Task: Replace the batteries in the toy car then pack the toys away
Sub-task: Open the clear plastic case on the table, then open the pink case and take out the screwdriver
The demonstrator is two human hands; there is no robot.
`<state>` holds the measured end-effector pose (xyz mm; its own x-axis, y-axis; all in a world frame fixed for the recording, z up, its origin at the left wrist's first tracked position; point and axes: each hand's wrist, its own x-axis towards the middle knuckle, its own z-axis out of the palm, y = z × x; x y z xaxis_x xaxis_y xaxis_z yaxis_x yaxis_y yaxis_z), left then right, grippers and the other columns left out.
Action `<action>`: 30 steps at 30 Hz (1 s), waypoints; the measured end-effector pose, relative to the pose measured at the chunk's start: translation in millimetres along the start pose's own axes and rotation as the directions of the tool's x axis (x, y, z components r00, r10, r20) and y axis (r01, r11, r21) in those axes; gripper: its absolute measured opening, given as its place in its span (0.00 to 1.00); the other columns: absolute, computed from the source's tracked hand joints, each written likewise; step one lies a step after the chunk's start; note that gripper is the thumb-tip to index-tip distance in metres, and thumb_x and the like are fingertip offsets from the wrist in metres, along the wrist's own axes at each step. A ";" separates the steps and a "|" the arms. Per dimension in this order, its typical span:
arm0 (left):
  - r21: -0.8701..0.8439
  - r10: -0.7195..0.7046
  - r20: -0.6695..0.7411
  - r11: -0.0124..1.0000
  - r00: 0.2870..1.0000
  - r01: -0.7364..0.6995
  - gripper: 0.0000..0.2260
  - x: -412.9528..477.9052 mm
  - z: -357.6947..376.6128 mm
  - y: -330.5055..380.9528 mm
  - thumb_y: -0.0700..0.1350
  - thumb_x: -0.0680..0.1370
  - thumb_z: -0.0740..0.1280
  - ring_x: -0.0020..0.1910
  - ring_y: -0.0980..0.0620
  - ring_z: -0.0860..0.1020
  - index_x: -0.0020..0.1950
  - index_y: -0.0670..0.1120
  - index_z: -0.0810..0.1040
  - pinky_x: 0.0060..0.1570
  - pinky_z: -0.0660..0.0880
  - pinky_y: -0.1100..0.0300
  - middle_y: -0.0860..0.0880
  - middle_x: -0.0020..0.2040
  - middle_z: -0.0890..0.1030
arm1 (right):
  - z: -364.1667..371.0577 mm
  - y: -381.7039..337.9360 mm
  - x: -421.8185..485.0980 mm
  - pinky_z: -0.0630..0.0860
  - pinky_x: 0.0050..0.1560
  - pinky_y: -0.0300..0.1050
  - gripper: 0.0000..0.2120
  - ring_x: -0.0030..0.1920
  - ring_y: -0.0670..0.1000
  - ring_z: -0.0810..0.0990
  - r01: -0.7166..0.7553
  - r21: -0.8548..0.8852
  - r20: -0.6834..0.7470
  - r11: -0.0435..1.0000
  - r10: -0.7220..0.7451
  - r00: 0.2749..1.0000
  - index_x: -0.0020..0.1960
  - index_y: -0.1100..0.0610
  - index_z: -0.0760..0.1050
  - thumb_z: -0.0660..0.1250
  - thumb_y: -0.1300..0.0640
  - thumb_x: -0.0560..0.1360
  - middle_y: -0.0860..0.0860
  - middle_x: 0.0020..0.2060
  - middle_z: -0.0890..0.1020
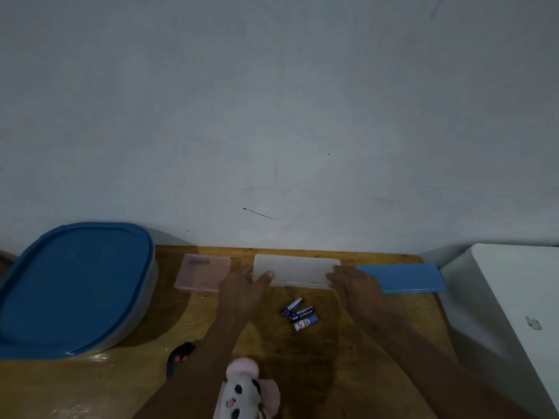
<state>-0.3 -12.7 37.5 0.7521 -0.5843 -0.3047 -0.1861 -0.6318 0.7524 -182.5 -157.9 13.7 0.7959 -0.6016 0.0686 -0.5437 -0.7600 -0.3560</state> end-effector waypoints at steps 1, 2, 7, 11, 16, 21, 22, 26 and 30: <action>-0.003 -0.014 -0.008 1.000 1.000 0.014 0.20 1.4 0.9 -0.4 0.52 0.78 0.67 0.48 0.50 0.78 0.62 0.40 0.78 0.45 0.71 0.61 0.45 0.52 0.82 | 0.2 -0.7 -0.9 0.68 0.67 0.52 0.14 0.64 0.59 0.76 -0.011 -0.011 0.048 1.000 0.012 0.999 0.61 0.61 0.78 0.67 0.64 0.76 0.60 0.63 0.77; 0.010 -0.025 -0.013 1.000 1.000 0.025 0.19 3.0 2.7 -1.1 0.52 0.79 0.65 0.45 0.51 0.78 0.61 0.39 0.79 0.44 0.70 0.61 0.46 0.49 0.82 | 0.7 -1.5 -2.0 0.67 0.68 0.51 0.15 0.65 0.59 0.74 -0.019 -0.019 0.071 1.000 0.020 0.997 0.62 0.61 0.78 0.67 0.63 0.76 0.59 0.64 0.76; 0.089 -0.046 -0.106 0.995 0.993 0.056 0.15 6.0 12.1 2.5 0.47 0.78 0.68 0.52 0.46 0.81 0.61 0.39 0.79 0.46 0.70 0.63 0.42 0.55 0.83 | 4.1 -1.0 -3.7 0.70 0.64 0.54 0.16 0.61 0.62 0.78 -0.032 -0.056 0.072 0.998 0.036 0.997 0.58 0.63 0.80 0.72 0.68 0.70 0.61 0.58 0.80; 0.102 -0.059 -0.138 0.992 0.989 0.073 0.15 7.9 16.8 2.7 0.45 0.77 0.69 0.52 0.45 0.81 0.60 0.39 0.80 0.47 0.72 0.61 0.41 0.55 0.83 | 5.1 -3.6 -2.2 0.74 0.60 0.54 0.18 0.57 0.61 0.81 -0.030 -0.095 0.098 0.995 0.040 0.994 0.55 0.63 0.81 0.76 0.69 0.66 0.61 0.56 0.81; 0.102 -0.067 -0.168 0.991 0.984 0.085 0.15 9.6 20.5 2.6 0.44 0.76 0.70 0.52 0.45 0.81 0.60 0.38 0.80 0.49 0.75 0.59 0.41 0.55 0.83 | 11.8 -7.3 -3.6 0.81 0.43 0.48 0.22 0.44 0.55 0.85 -0.056 -0.124 0.074 0.991 0.066 0.995 0.42 0.57 0.84 0.83 0.68 0.50 0.56 0.44 0.86; 0.142 -0.083 -0.164 0.984 0.983 0.107 0.14 8.0 21.7 6.0 0.45 0.76 0.70 0.51 0.45 0.81 0.59 0.38 0.80 0.46 0.74 0.59 0.41 0.55 0.83 | 3.1 -15.0 0.8 0.75 0.59 0.51 0.14 0.59 0.60 0.78 -0.090 -0.065 0.131 0.994 0.098 0.986 0.55 0.63 0.80 0.70 0.70 0.70 0.60 0.58 0.80; 0.171 -0.087 -0.157 0.979 0.984 0.113 0.14 8.0 21.1 7.5 0.46 0.77 0.69 0.51 0.45 0.81 0.58 0.38 0.80 0.47 0.75 0.58 0.41 0.54 0.83 | 0.9 -16.1 2.1 0.73 0.62 0.50 0.15 0.62 0.59 0.76 -0.088 -0.082 0.153 0.993 0.100 0.983 0.58 0.62 0.78 0.67 0.69 0.72 0.59 0.61 0.78; 0.248 -0.085 -0.162 0.961 0.983 0.124 0.14 -3.7 15.2 22.7 0.47 0.77 0.68 0.53 0.46 0.80 0.57 0.38 0.77 0.44 0.72 0.60 0.42 0.54 0.81 | -7.8 -19.2 0.9 0.67 0.67 0.47 0.19 0.65 0.56 0.71 -0.077 -0.102 0.205 0.992 0.097 0.974 0.66 0.60 0.71 0.63 0.68 0.75 0.56 0.66 0.72; 0.252 0.078 -0.169 0.967 0.983 -0.033 0.10 -28.6 3.1 29.8 0.46 0.78 0.67 0.50 0.48 0.80 0.57 0.42 0.79 0.46 0.77 0.59 0.45 0.52 0.82 | -12.8 -20.5 -0.4 0.68 0.67 0.47 0.20 0.66 0.55 0.69 -0.063 -0.112 0.285 0.992 0.093 0.954 0.67 0.59 0.68 0.63 0.63 0.76 0.55 0.68 0.69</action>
<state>-29.2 -16.4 66.9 0.8314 -0.5372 -0.1420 -0.3645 -0.7201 0.5904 -175.0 -145.2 32.9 0.7849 -0.5740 -0.2335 -0.6190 -0.7436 -0.2529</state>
